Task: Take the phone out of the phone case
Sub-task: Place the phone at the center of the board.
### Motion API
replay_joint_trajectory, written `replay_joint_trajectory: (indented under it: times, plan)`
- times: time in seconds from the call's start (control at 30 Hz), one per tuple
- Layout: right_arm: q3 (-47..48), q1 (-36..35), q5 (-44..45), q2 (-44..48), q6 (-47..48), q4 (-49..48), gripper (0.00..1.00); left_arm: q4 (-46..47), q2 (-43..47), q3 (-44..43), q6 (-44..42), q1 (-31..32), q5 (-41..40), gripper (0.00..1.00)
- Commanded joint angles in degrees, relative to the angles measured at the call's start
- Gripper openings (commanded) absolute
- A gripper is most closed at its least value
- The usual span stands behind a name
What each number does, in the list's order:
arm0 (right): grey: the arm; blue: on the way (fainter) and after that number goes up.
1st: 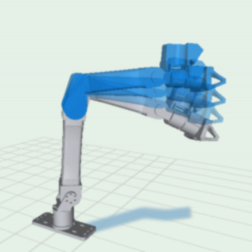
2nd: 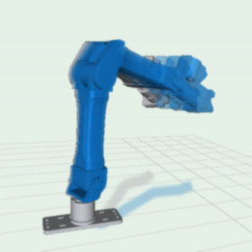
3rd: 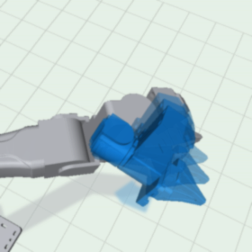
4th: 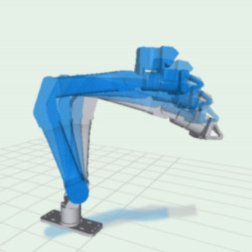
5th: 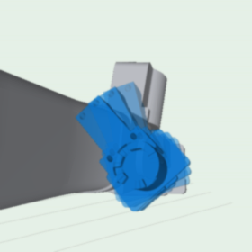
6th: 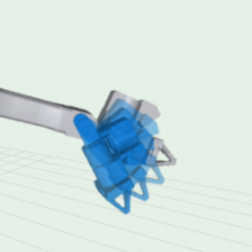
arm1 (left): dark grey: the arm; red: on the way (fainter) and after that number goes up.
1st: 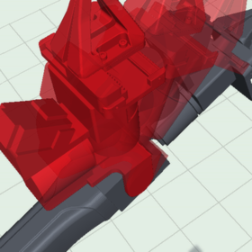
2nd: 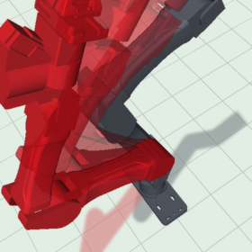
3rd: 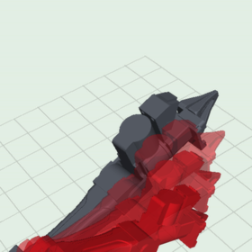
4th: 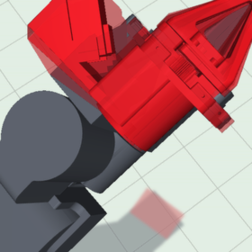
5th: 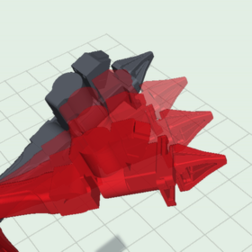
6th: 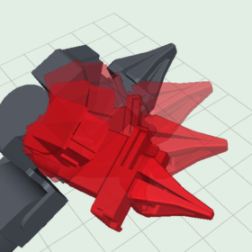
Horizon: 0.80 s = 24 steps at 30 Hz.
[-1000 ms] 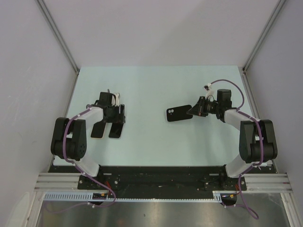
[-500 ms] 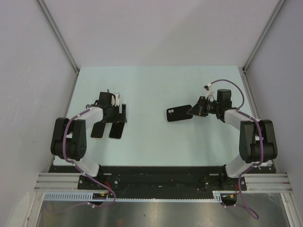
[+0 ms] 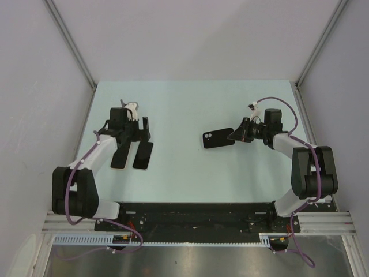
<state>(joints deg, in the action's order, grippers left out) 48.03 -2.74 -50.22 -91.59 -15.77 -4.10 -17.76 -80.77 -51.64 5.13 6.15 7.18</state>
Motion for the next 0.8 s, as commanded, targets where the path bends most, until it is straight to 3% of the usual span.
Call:
replay_joint_trajectory:
  times: [0.0, 0.3, 0.77]
  plan:
    - [1.19, -0.07, -0.76, 2.65, 0.74, -0.65, 0.0, 0.88, 2.73, 0.56, -4.06, -3.25, -4.71, 1.0]
    - [1.19, -0.33, -1.02, 2.91, 0.83, -0.74, 0.0, 0.71, -0.09, 4.44, -10.39, -14.06, -4.11, 1.0]
    - [1.19, -0.42, -1.11, 3.79, 0.92, -0.47, 0.0, 0.62, -4.22, 5.14, -15.75, -14.59, -3.22, 1.0]
